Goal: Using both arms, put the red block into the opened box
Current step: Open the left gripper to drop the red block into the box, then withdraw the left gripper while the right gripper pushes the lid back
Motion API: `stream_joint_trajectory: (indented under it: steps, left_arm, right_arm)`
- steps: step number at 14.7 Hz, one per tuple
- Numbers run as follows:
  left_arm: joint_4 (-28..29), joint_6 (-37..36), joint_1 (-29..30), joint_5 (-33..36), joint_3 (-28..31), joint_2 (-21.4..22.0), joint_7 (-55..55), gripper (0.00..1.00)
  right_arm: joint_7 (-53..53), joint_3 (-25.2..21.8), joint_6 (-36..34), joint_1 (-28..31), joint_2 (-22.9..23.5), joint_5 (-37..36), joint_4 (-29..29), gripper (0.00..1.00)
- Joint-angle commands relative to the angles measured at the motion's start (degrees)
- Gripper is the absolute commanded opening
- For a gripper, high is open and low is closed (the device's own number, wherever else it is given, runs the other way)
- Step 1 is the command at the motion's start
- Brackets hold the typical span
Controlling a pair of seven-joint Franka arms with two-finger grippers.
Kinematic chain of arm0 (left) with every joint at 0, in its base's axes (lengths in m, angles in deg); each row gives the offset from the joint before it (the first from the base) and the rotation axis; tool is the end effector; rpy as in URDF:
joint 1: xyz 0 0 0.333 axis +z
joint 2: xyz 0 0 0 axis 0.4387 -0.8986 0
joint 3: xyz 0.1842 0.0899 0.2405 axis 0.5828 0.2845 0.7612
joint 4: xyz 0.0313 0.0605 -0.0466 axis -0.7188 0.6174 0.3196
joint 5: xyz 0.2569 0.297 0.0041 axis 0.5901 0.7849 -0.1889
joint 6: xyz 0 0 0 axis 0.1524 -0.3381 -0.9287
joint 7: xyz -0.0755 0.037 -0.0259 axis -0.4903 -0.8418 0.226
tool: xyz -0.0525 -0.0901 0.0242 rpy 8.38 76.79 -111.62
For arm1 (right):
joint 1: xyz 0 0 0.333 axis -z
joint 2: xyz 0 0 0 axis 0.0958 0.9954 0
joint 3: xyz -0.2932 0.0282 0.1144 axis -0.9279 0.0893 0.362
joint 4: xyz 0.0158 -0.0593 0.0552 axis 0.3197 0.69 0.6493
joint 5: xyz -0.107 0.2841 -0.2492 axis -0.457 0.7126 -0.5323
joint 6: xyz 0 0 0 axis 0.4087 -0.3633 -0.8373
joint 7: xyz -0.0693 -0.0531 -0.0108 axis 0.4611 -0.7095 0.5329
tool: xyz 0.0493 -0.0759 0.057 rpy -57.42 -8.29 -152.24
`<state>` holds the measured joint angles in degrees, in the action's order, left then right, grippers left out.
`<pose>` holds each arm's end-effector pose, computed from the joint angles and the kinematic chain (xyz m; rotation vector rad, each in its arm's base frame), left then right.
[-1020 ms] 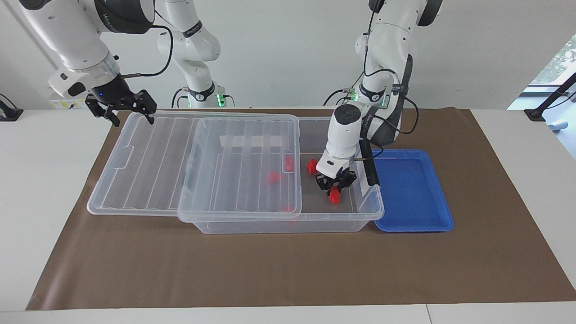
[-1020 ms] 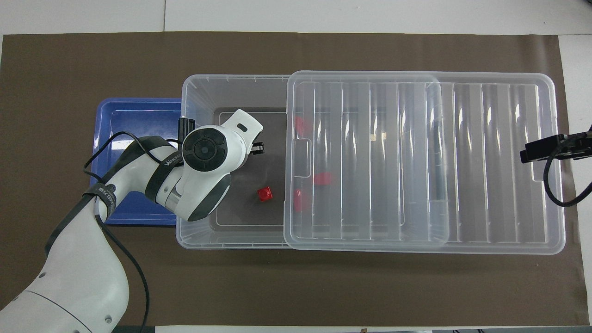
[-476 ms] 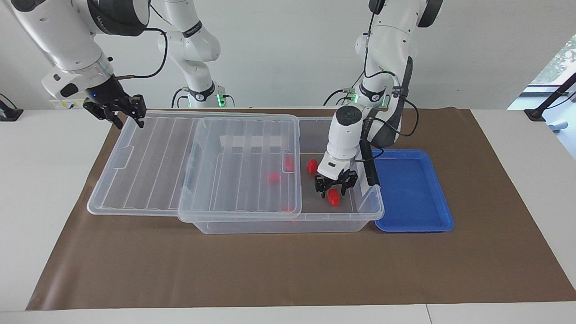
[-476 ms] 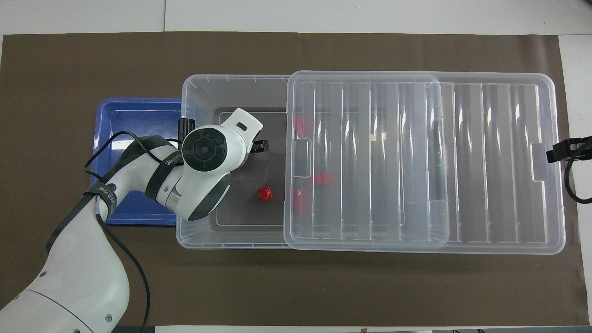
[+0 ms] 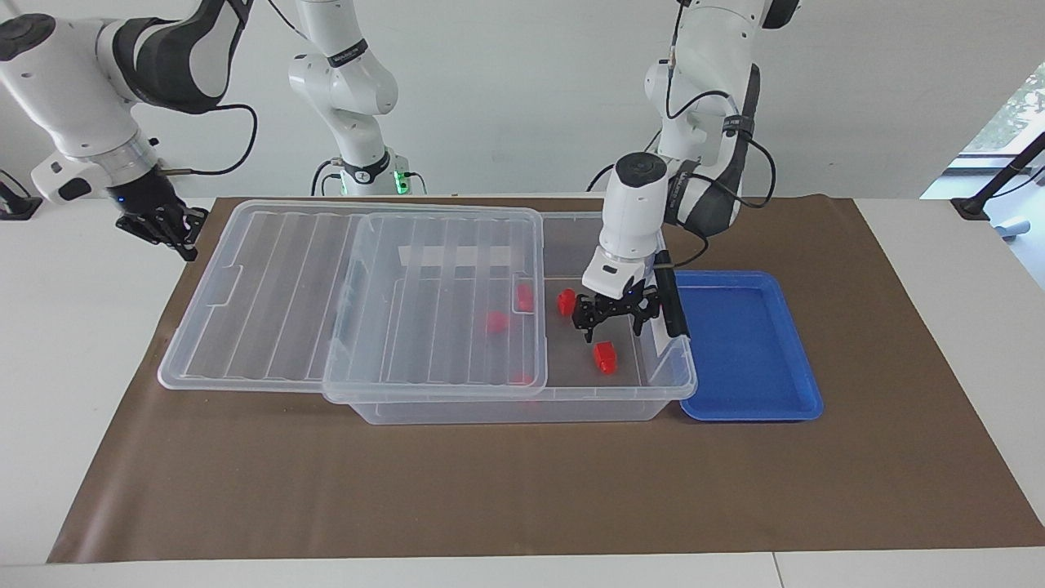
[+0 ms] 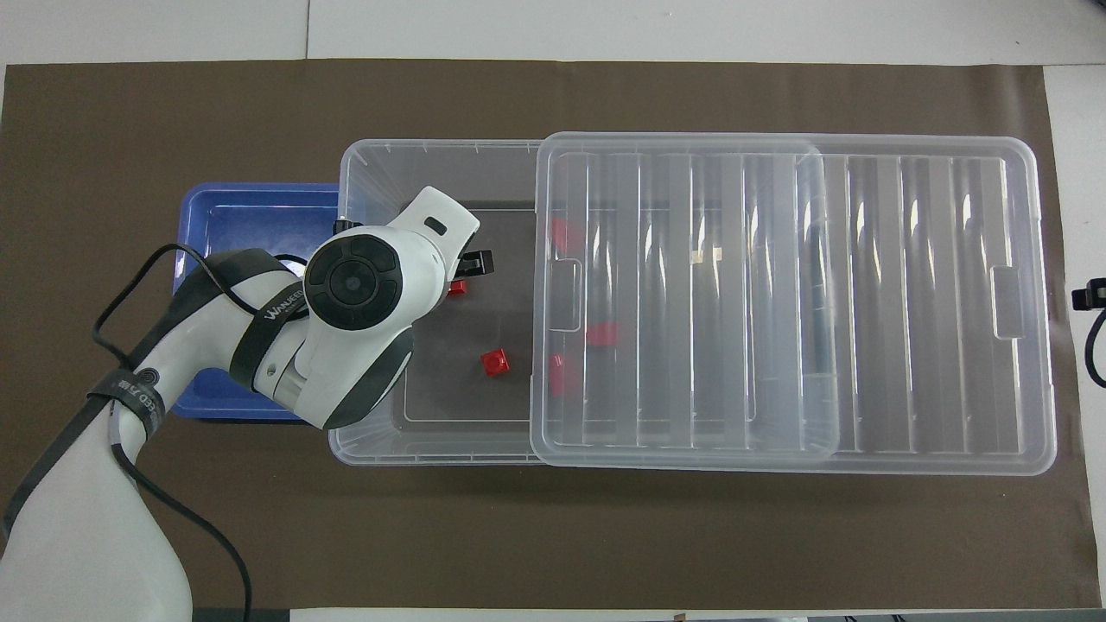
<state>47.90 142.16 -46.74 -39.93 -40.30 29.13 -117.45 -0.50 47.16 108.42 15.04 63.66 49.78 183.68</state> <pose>0.5271 -0.3146 0.3935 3.0992 0.1141 0.3653 0.5142 -0.1598 0.5273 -3.1366 -0.0191 -0.0711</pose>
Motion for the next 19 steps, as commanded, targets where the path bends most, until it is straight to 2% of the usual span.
stream_joint_trajectory:
  steps: [1,4,7,11,19]
  left_arm:
    - [0.6,-3.8,-0.5,1.1,0.2,3.6,0.6,1.0]
    - [0.4,-8.7,-0.5,-0.6,-0.1,6.8,3.5,1.0]
    - [0.3,-14.2,0.6,-8.5,1.1,11.7,14.1,1.0]
    - [-0.6,-21.1,8.3,-13.9,1.4,16.6,26.1,1.0]
    - [-10.4,-32.9,19.6,-14.5,1.5,16.2,40.9,1.0]
  right_arm:
    - [-6.6,0.5,3.3,3.1,1.9,-0.5,1.0,0.0]
    - [-7.1,0.6,6.1,3.0,3.5,-0.5,2.6,0.0]
    - [-6.6,0.6,7.6,1.9,3.4,-0.5,3.7,0.0]
    - [-5.5,0.7,7.5,0.5,3.3,-0.5,3.8,0.0]
    - [-0.9,0.9,7.2,-2.2,3.0,-0.4,4.3,0.0]
